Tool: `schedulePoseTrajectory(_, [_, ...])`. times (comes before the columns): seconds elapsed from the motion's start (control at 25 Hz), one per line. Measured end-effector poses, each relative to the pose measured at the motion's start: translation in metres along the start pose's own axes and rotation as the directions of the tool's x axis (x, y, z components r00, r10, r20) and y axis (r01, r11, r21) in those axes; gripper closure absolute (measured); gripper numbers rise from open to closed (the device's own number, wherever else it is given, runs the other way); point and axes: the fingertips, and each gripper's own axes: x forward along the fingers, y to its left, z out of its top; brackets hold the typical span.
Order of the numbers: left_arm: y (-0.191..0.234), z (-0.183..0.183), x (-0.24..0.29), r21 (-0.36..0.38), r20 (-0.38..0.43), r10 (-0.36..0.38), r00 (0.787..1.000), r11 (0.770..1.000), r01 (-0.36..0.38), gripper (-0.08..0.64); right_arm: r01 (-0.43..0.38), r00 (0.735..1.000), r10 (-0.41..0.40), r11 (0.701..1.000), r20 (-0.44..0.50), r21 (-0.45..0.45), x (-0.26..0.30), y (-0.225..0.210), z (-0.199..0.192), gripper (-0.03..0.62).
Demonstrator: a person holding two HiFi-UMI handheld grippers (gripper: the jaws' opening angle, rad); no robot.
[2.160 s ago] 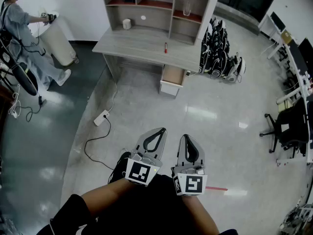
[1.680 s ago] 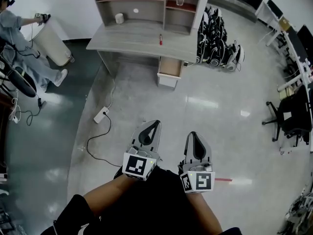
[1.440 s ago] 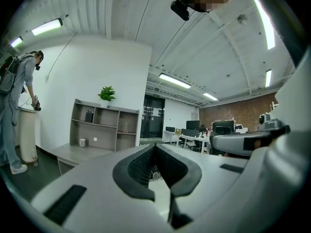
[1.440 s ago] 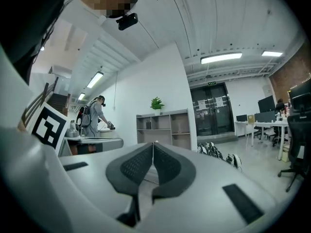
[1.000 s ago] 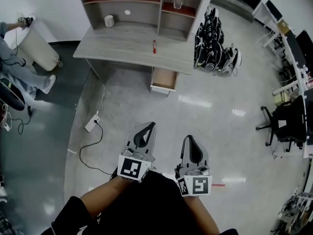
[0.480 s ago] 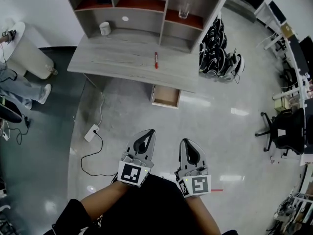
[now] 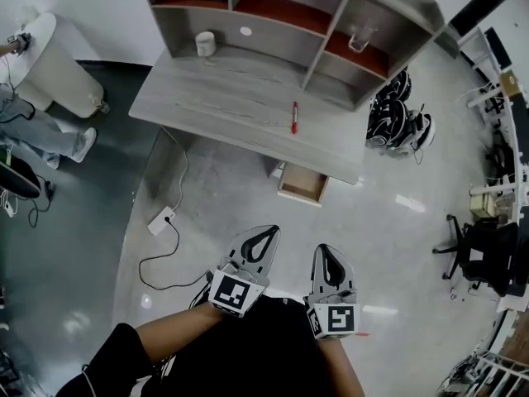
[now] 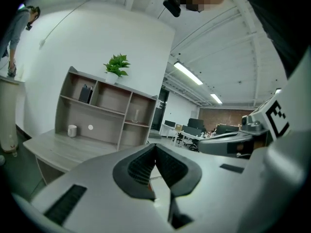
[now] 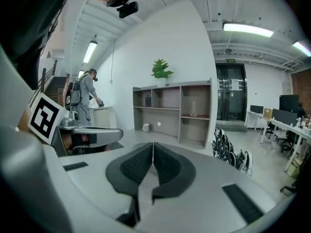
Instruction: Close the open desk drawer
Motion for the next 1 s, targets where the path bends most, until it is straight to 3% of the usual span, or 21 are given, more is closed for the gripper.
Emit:
schedulePoseTrajectory(0.2, [0.015, 0.0, 0.012, -0.03, 0.011, -0.027, 1.0, 0.999, 0.028, 0.547, 0.024, 1.0, -0.024, 0.999, -0.013, 0.024, 0.021, -0.002, -0.007, 0.574])
schedulePoseTrajectory(0.4, [0.037, -0.017, 0.012, -0.082, 0.011, -0.009, 1.0, 0.997, 0.01, 0.546, 0.061, 0.998, -0.061, 0.998, 0.0, 0.02, 0.026, -0.017, -0.018, 0.574])
schedulePoseTrajectory(0.6, [0.057, -0.03, 0.024, -0.065, -0.017, 0.031, 0.999, 0.997, -0.032, 0.546, 0.111, 0.994, -0.11, 0.993, -0.007, 0.044, 0.035, -0.039, -0.044, 0.574])
schedulePoseTrajectory(0.84, [0.077, -0.05, 0.049, 0.008, -0.049, 0.042, 0.998, 0.999, -0.042, 0.546, 0.173, 0.985, -0.172, 0.983, -0.023, 0.06, 0.052, -0.073, -0.085, 0.574])
schedulePoseTrajectory(1.0, [0.083, -0.078, 0.068, -0.004, -0.101, 0.052, 0.994, 0.999, -0.053, 0.546, 0.194, 0.98, -0.191, 0.98, -0.051, 0.051, 0.059, -0.097, -0.117, 0.574])
